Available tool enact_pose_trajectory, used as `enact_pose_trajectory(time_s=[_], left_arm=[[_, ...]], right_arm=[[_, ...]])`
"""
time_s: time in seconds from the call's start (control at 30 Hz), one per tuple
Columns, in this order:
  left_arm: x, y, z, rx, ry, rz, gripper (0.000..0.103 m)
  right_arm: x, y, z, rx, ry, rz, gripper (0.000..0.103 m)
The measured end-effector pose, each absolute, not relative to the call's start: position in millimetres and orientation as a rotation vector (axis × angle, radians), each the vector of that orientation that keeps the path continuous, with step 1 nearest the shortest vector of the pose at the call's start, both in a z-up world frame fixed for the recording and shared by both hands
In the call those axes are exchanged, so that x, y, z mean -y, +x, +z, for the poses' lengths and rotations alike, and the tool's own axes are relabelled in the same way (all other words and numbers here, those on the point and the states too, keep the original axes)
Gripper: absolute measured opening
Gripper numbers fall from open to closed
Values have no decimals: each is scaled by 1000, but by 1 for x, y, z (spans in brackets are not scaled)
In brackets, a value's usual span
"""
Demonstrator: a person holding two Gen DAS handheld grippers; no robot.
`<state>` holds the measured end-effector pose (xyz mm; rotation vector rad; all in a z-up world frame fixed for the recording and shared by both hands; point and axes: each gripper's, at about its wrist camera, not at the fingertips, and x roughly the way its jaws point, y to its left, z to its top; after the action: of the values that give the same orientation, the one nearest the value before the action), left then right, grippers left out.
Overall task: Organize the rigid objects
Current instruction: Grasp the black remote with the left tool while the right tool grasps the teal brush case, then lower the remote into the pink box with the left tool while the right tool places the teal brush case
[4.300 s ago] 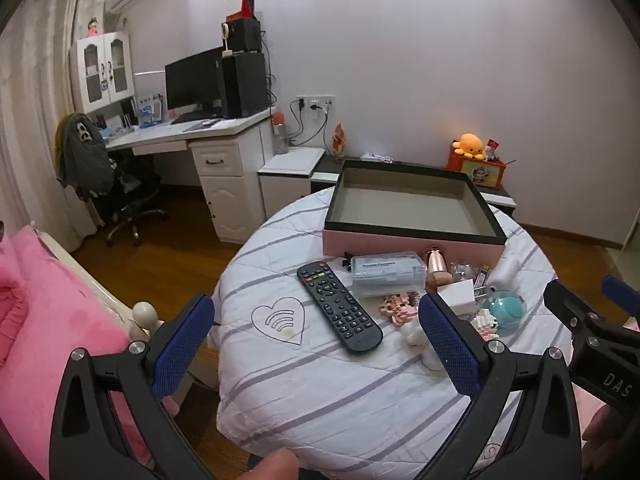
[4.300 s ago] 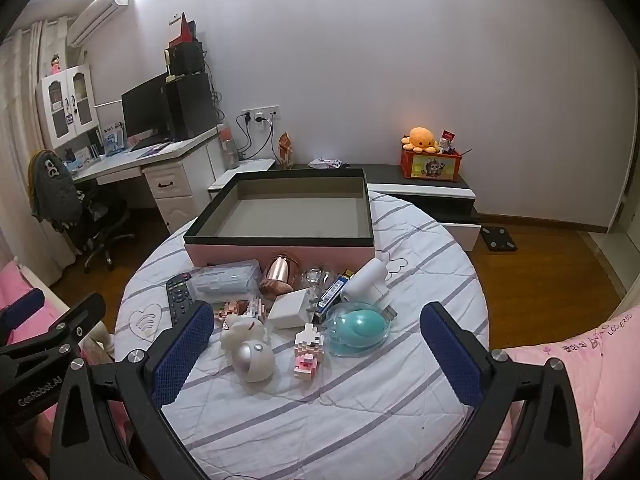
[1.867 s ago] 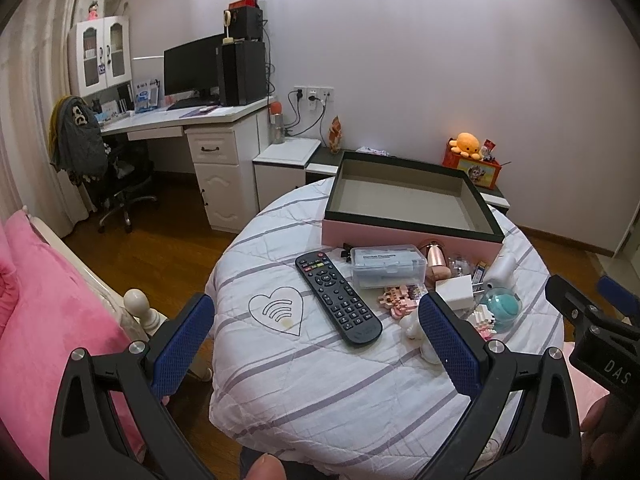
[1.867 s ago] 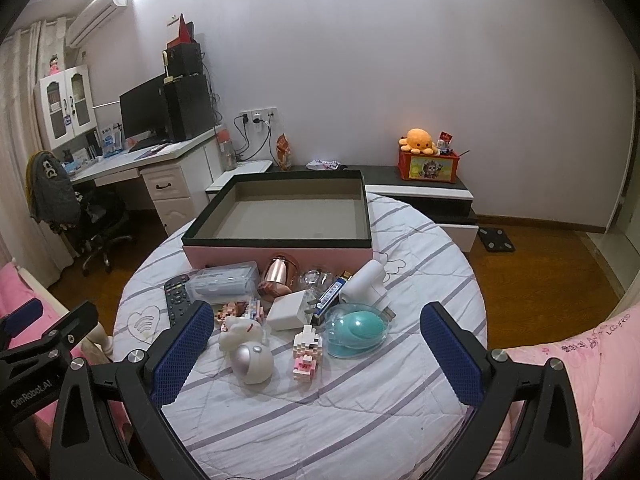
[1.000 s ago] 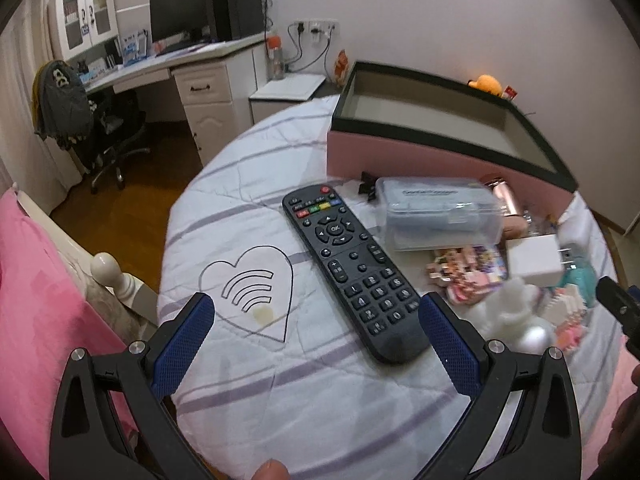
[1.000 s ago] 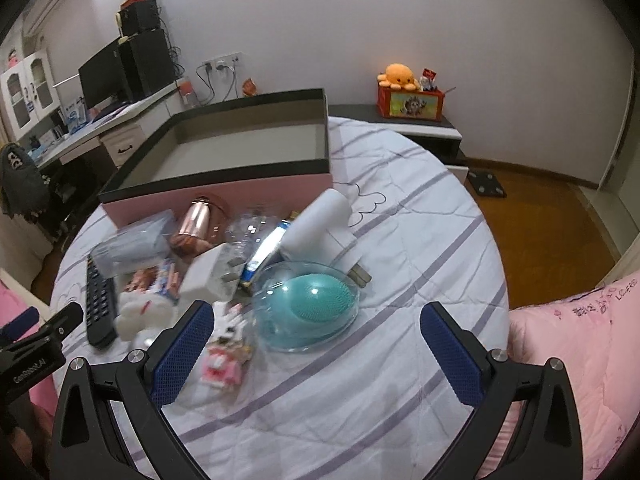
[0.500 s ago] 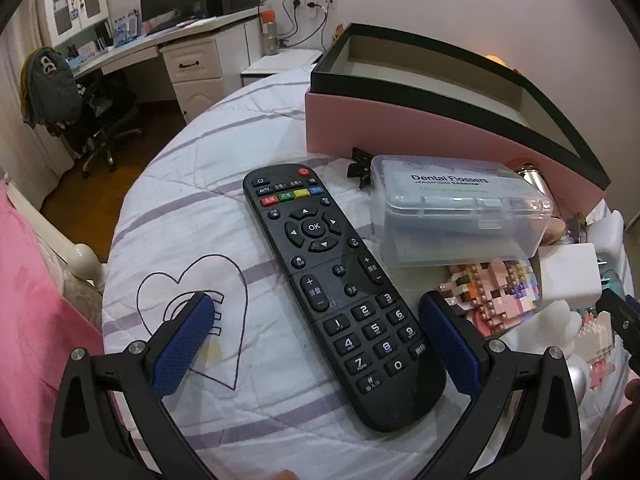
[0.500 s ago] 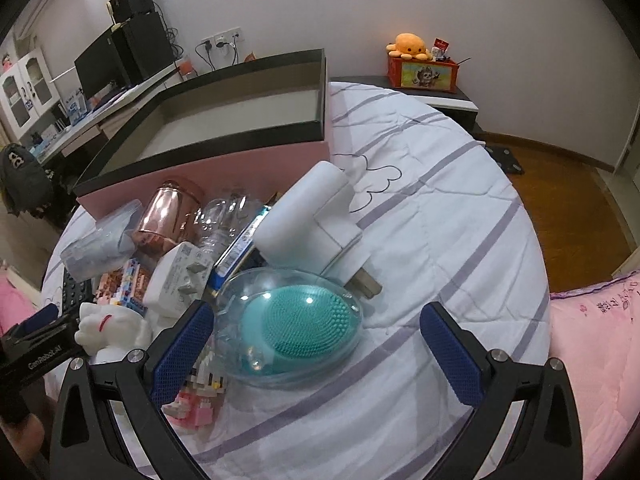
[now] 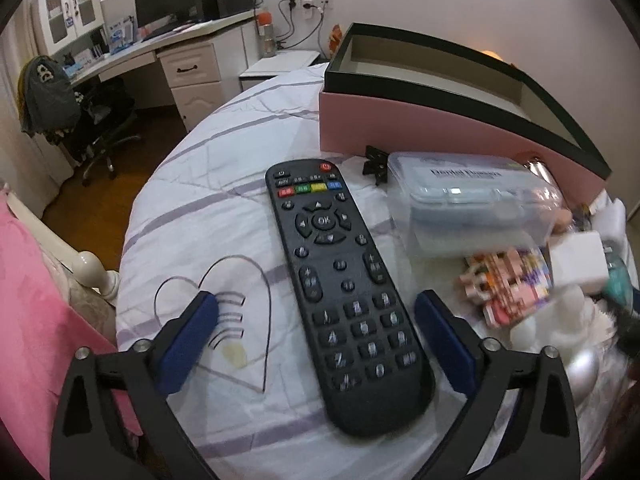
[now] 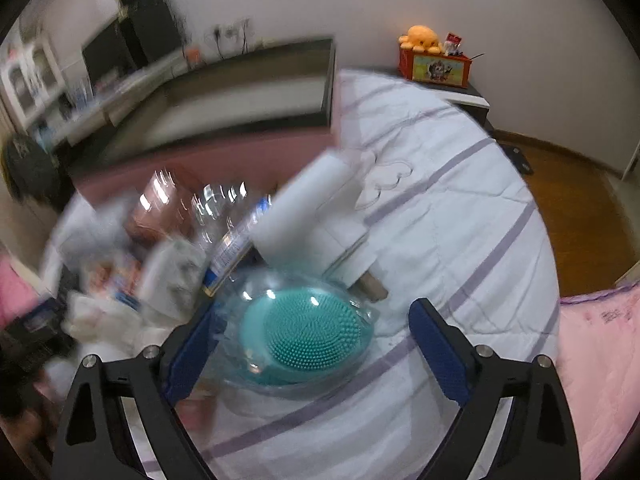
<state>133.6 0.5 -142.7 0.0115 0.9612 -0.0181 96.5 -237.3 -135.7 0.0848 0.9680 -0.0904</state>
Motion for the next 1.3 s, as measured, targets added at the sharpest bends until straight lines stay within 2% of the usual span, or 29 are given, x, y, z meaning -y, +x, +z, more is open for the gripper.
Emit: enact_pose_trajectory(time_s=[0.07, 0.1, 0.17, 0.2, 0.27, 0.3, 0.33, 1.3], left_arm=[[0, 137, -143, -960, 11, -32, 97], [-2, 137, -142, -959, -1, -39, 95], [-5, 134, -141, -949, -7, -41, 87], [-7, 133, -140, -943, -13, -42, 84], [-11, 131, -138, -931, -18, -42, 63], [-13, 130, -136, -925, -18, -43, 56], [-15, 129, -135, -924, -19, -43, 44], [-33, 95, -93, -827, -75, -109, 44]], right_arm=[[235, 92, -136, -936, 89, -104, 94], [240, 90, -134, -917, 122, -108, 91], [246, 87, -131, -898, 154, -100, 83], [248, 87, -129, -891, 150, -97, 73], [247, 87, -129, -893, 142, -95, 72], [245, 87, -129, -891, 128, -96, 72], [243, 86, -129, -890, 119, -95, 72], [221, 51, -92, -804, 139, 19, 72]])
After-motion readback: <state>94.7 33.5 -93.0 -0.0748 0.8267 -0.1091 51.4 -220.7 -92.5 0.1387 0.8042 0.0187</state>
